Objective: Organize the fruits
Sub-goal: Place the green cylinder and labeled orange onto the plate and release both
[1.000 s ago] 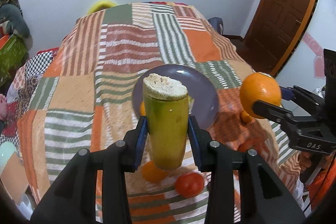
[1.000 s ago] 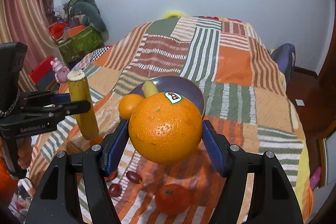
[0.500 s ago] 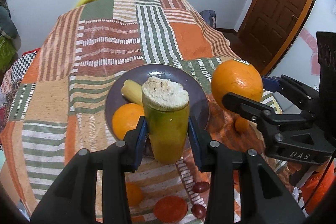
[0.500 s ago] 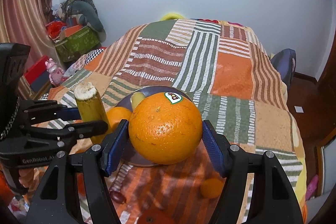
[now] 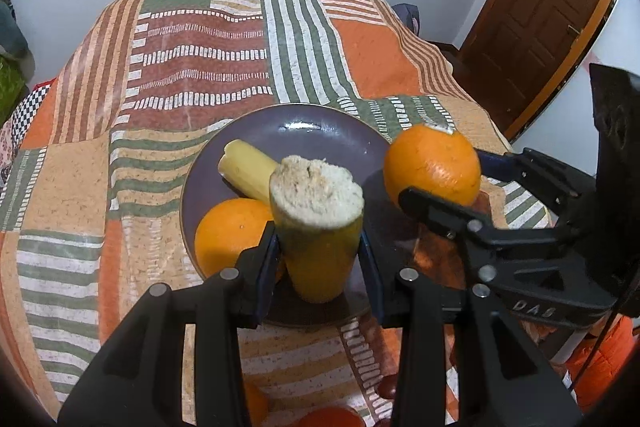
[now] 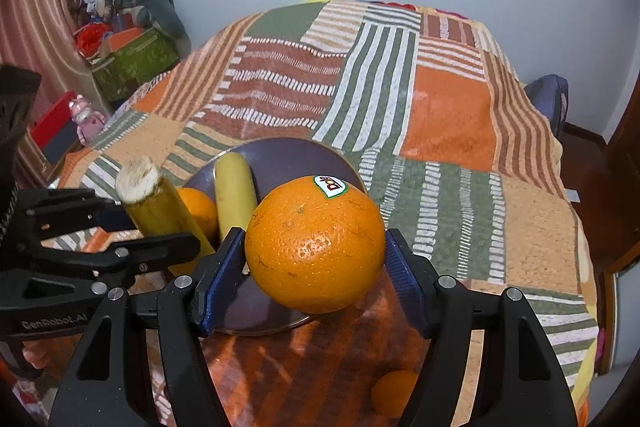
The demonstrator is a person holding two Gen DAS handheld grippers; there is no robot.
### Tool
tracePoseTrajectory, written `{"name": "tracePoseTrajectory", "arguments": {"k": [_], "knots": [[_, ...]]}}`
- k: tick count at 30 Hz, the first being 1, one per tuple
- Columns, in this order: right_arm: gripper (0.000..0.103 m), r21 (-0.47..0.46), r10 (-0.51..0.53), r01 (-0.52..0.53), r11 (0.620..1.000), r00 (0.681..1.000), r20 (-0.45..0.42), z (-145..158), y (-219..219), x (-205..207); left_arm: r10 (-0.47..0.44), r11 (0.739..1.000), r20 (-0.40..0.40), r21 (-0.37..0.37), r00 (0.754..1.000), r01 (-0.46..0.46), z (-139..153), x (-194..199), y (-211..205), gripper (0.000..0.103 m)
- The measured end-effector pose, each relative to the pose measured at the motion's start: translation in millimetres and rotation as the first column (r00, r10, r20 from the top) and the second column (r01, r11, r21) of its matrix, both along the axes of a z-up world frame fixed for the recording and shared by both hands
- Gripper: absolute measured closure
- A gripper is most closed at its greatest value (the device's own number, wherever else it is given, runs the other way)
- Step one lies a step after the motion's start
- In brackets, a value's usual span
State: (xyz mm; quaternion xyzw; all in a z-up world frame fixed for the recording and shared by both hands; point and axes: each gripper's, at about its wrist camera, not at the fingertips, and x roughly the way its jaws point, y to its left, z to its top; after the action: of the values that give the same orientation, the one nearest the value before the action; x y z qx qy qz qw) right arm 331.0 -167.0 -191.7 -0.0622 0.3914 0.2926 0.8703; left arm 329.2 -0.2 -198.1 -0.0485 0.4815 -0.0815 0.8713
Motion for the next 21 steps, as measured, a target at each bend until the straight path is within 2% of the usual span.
{"name": "tracePoseTrajectory", "arguments": {"k": [4,7,9,11,17,21], "knots": [[0.037,-0.013,0.005,-0.005,1.0,1.0,-0.015,-6,1,6,0.015,1.0,0.014,0.018,1.0,-0.016,1,6,1,0.063],[0.037,-0.022,0.007,-0.007,1.0,1.0,-0.02,-9,2,8,0.035,0.999,0.026,0.036,0.999,-0.036,1,9,5,0.055],[0.037,-0.03,0.014,-0.014,0.999,1.0,-0.027,-12,4,10,0.048,0.998,0.037,0.046,0.998,-0.05,3,10,8,0.045],[0.037,-0.044,0.029,-0.03,0.999,0.999,-0.031,-15,7,10,0.065,0.996,0.052,0.05,0.997,-0.068,4,11,12,0.041],[0.035,-0.13,0.076,-0.074,0.989,0.997,0.007,-23,22,5,0.082,0.995,0.037,0.052,0.996,-0.084,0,13,18,0.04],[0.033,-0.101,0.075,-0.075,0.992,0.997,-0.005,-18,17,6,0.078,0.995,0.043,0.056,0.996,-0.08,2,9,17,0.04]]}}
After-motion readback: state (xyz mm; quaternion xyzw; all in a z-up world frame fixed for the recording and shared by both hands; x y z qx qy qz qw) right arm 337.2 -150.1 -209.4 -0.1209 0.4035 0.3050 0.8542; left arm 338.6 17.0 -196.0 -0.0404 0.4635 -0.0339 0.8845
